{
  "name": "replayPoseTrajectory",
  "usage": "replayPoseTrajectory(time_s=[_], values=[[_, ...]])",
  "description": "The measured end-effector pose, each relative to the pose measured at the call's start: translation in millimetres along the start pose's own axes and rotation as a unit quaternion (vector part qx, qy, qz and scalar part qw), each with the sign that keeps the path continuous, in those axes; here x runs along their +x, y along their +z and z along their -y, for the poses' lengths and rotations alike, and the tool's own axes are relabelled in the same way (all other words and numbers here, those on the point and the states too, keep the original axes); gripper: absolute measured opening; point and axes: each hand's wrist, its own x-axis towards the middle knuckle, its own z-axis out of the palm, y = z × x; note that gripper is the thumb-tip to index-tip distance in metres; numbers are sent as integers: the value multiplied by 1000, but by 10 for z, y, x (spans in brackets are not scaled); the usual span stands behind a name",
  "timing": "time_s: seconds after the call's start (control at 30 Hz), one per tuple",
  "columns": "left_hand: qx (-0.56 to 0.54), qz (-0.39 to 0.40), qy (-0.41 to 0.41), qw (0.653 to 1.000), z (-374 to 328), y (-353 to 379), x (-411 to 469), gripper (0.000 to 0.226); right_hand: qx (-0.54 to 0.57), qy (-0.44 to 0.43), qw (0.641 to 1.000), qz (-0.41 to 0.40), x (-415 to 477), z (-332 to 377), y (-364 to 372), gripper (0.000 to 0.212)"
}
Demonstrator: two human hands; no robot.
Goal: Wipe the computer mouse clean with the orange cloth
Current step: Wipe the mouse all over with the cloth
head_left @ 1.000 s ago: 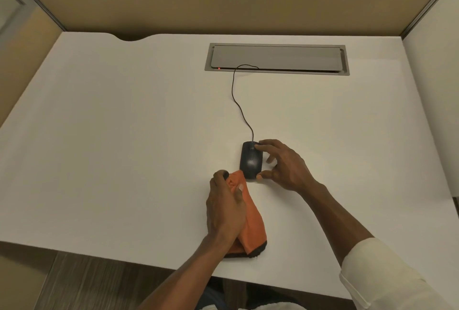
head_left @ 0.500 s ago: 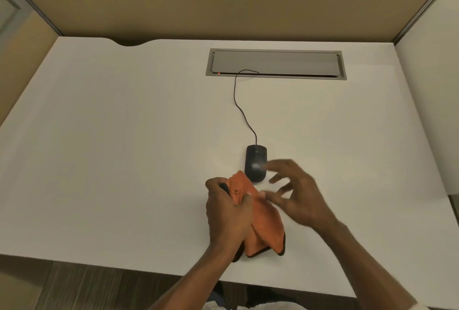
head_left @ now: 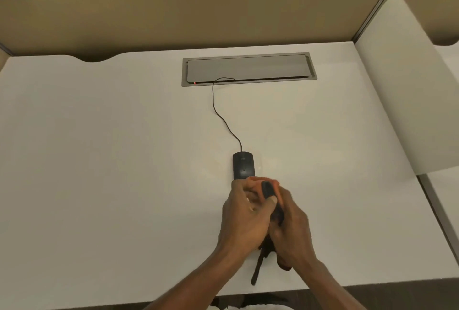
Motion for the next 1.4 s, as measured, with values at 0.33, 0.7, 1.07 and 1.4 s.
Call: replayPoseTrajectory(time_s=[0.33,0.7,1.07,1.4], values=[[291,-8,137,947,293,-469,1049,83,43,53,997,-41,644,-119,-226,93],[330,90,249,906,472,-434,1462,88,-26,15,999,16,1062,-123,5,73],[333,97,246,905,412,-432,1405,83,-197,25,980,-14,599,-62,156,67],[352,76,255,897,386,-440,1368,76,-184,72,980,-33,1312,1,70,61]])
